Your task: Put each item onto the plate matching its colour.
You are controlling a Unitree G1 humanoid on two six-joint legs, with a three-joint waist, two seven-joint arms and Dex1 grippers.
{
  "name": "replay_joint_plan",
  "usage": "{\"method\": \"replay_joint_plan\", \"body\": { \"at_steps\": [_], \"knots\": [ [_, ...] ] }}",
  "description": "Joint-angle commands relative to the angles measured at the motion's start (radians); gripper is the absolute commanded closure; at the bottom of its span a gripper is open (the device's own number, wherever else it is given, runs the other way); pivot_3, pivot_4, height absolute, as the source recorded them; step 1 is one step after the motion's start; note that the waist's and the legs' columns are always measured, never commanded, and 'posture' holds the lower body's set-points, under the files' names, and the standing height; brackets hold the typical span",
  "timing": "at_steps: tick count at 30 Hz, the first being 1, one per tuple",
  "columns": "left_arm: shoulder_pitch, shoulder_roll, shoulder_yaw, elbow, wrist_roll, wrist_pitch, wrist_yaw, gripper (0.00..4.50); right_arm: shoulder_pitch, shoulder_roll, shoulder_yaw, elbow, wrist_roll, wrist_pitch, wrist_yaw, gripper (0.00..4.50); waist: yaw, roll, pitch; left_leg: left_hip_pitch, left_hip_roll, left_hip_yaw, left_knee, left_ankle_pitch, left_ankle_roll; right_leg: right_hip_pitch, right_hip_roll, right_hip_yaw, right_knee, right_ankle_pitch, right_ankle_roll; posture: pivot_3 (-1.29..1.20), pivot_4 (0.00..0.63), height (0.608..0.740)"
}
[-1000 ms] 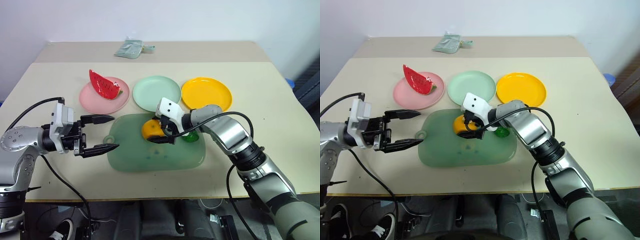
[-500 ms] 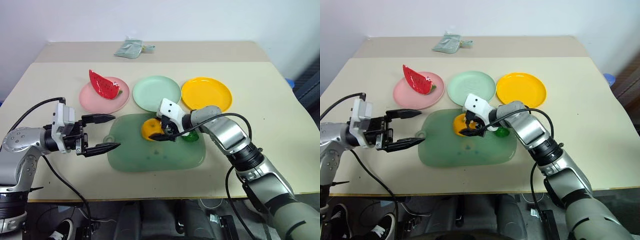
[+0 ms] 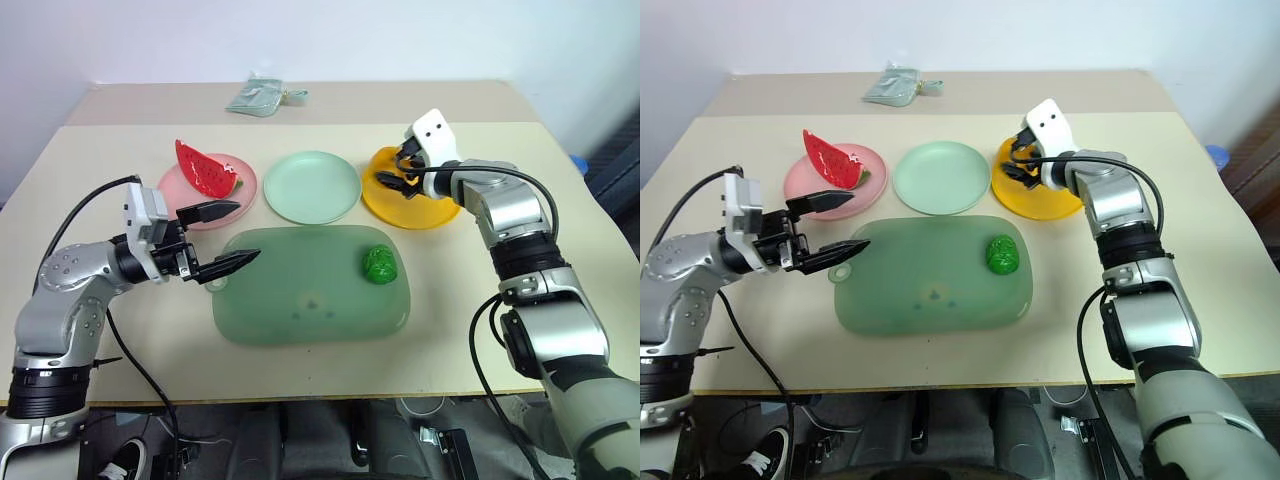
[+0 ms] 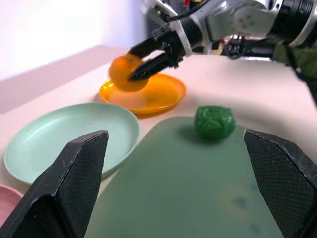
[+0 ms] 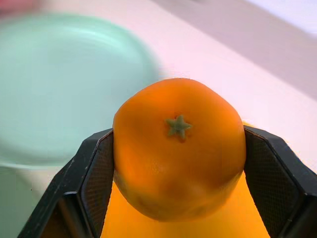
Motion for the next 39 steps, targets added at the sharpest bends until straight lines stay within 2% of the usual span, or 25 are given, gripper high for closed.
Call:
{"method": "replay_joint_plan", "body": {
  "at_steps": [1,3,5,6,8,11,14,17,19,21,26,31,39],
  "knots": [
    [-0.027,-0.014,-0.012,-0.004,0.026,-0.036,0.023,0.00,-0.022,-0.014,-0.003,0.101,-0.070,-0.126,-0.075,1.34,-0.001,0.000,0.000,0.000,0.000,0.000,0.000,0.000,0.000,0.000,0.000,0.000,0.000,0.000,0.000,0.00,0.150,0.740],
    [-0.027,-0.021,-0.022,-0.006,0.033,-0.041,0.025,0.00,-0.019,-0.006,-0.029,0.151,-0.053,-0.128,-0.059,1.34,-0.001,0.000,0.000,0.000,0.000,0.000,0.000,0.000,0.000,0.000,0.000,0.000,0.000,0.000,0.000,0.00,0.150,0.740],
    [-0.026,-0.021,-0.027,-0.013,0.032,-0.038,0.027,0.00,-0.025,-0.001,-0.056,0.181,-0.026,-0.123,-0.024,0.31,-0.001,0.000,0.000,0.000,0.000,0.000,0.000,0.000,0.000,0.000,0.000,0.000,0.000,0.000,0.000,0.00,0.150,0.740],
    [-0.026,-0.021,-0.029,-0.016,0.031,-0.036,0.028,0.00,-0.029,0.002,-0.069,0.190,-0.012,-0.114,-0.006,0.03,-0.001,0.000,0.000,0.000,0.000,0.000,0.000,0.000,0.000,0.000,0.000,0.000,0.000,0.000,0.000,0.00,0.150,0.740],
    [-0.027,-0.017,-0.031,-0.017,0.029,-0.033,0.026,0.00,-0.031,0.001,-0.075,0.192,-0.015,-0.123,-0.003,0.03,-0.001,0.000,0.000,0.000,0.000,0.000,0.000,0.000,0.000,0.000,0.000,0.000,0.000,0.000,0.000,0.00,0.150,0.740],
    [-0.028,-0.012,-0.031,-0.018,0.027,-0.029,0.022,0.00,-0.048,-0.004,-0.100,0.191,-0.029,-0.193,-0.073,0.03,0.000,0.000,0.000,0.000,0.000,0.000,0.000,0.000,0.000,0.000,0.000,0.000,0.000,0.000,0.000,0.00,0.150,0.740],
    [-0.031,-0.010,-0.026,-0.026,0.012,-0.018,0.017,0.00,-0.058,0.001,-0.171,0.142,0.045,-0.247,-0.042,0.03,0.001,0.000,0.000,0.000,0.000,0.000,0.000,0.000,0.000,0.000,0.000,0.000,0.000,0.000,0.000,0.00,0.150,0.740],
    [-0.021,-0.002,-0.014,-0.044,-0.027,0.005,-0.009,0.00,0.008,-0.007,-0.192,-0.026,0.139,-0.236,0.126,0.03,0.002,0.000,0.000,0.000,0.000,0.000,0.000,0.000,0.000,0.000,0.000,0.000,0.000,0.000,0.000,0.00,0.150,0.740],
    [-0.007,0.010,0.002,-0.059,-0.069,0.028,-0.043,0.00,0.096,-0.034,-0.168,-0.205,0.229,-0.102,0.290,0.03,0.002,0.000,0.000,0.000,0.000,0.000,-0.001,0.000,0.000,0.000,0.000,0.000,0.000,0.000,0.000,0.00,0.150,0.740],
    [0.004,0.025,0.015,-0.070,-0.096,0.040,-0.072,0.00,0.202,-0.083,-0.124,-0.390,0.269,-0.050,0.414,0.03,0.010,0.000,0.000,0.000,0.001,0.000,-0.001,0.000,0.000,0.000,0.000,0.000,0.000,0.000,0.000,0.00,0.150,0.740],
    [0.029,0.065,0.008,-0.065,-0.087,0.022,-0.139,0.00,0.385,-0.183,-0.079,-0.687,0.341,0.047,0.554,0.03,0.007,0.001,0.000,0.000,0.000,0.000,0.001,0.000,0.000,0.001,0.000,0.000,0.000,0.000,0.000,0.00,0.150,0.740],
    [0.031,0.068,0.000,-0.060,-0.083,0.029,-0.154,0.00,0.461,-0.224,-0.032,-0.707,0.269,0.014,0.549,0.03,0.005,0.000,0.000,0.001,0.001,0.000,0.001,0.000,0.000,0.001,0.000,0.000,0.000,0.000,0.000,0.00,0.150,0.740],
    [0.034,0.057,-0.027,-0.047,-0.053,0.001,-0.169,0.00,0.531,-0.229,-0.002,-0.652,0.227,-0.055,0.571,0.03,0.007,0.000,0.000,0.000,0.000,0.000,0.002,0.000,0.000,0.001,0.000,0.000,0.000,0.000,0.000,0.00,0.150,0.740]
  ]
}}
